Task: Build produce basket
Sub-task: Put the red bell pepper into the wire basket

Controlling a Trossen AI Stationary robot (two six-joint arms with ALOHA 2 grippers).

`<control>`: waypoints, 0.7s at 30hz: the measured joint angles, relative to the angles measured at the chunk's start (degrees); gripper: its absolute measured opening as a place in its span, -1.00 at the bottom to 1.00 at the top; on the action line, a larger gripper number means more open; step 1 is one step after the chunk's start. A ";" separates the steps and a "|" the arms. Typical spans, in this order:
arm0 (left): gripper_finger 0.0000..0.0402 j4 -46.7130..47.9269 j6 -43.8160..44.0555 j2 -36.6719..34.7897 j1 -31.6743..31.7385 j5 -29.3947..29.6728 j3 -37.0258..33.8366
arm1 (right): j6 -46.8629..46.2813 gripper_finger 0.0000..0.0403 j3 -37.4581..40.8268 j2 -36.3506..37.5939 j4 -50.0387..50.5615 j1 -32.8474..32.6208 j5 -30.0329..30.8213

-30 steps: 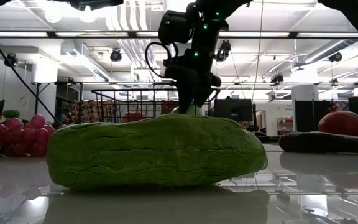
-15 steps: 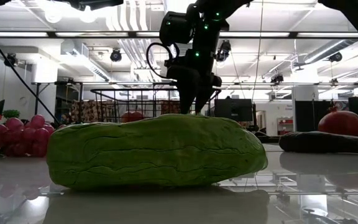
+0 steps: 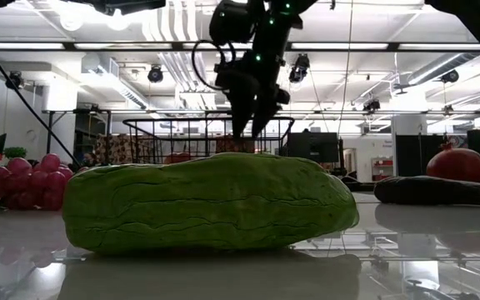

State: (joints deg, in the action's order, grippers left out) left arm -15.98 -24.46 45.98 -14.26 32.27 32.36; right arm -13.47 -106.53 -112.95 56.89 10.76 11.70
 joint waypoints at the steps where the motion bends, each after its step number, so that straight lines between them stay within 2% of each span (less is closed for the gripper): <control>1: 0.77 0.01 0.03 0.00 -0.02 0.00 0.00 | 0.51 0.63 -0.80 0.00 0.57 0.00 0.09; 7: 0.77 -0.01 0.56 0.00 -0.01 -0.01 -0.02 | 3.36 0.62 -6.30 0.21 2.91 -1.38 1.02; 11: 0.77 0.01 1.39 0.00 -0.02 -0.02 -0.02 | 6.97 0.62 -6.48 2.39 0.13 -5.29 5.79; 16: 0.77 0.12 1.57 0.15 0.00 -1.01 -0.02 | 8.59 0.62 -4.16 5.58 -2.61 -10.69 7.76; 21: 0.77 0.11 3.21 0.56 -0.07 -3.58 -0.04 | 11.55 0.62 2.53 8.65 -10.76 -15.84 7.64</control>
State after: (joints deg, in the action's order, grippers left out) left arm -15.86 -21.24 46.53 -14.33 28.69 32.32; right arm -1.92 -103.99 -104.30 46.13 -5.08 19.34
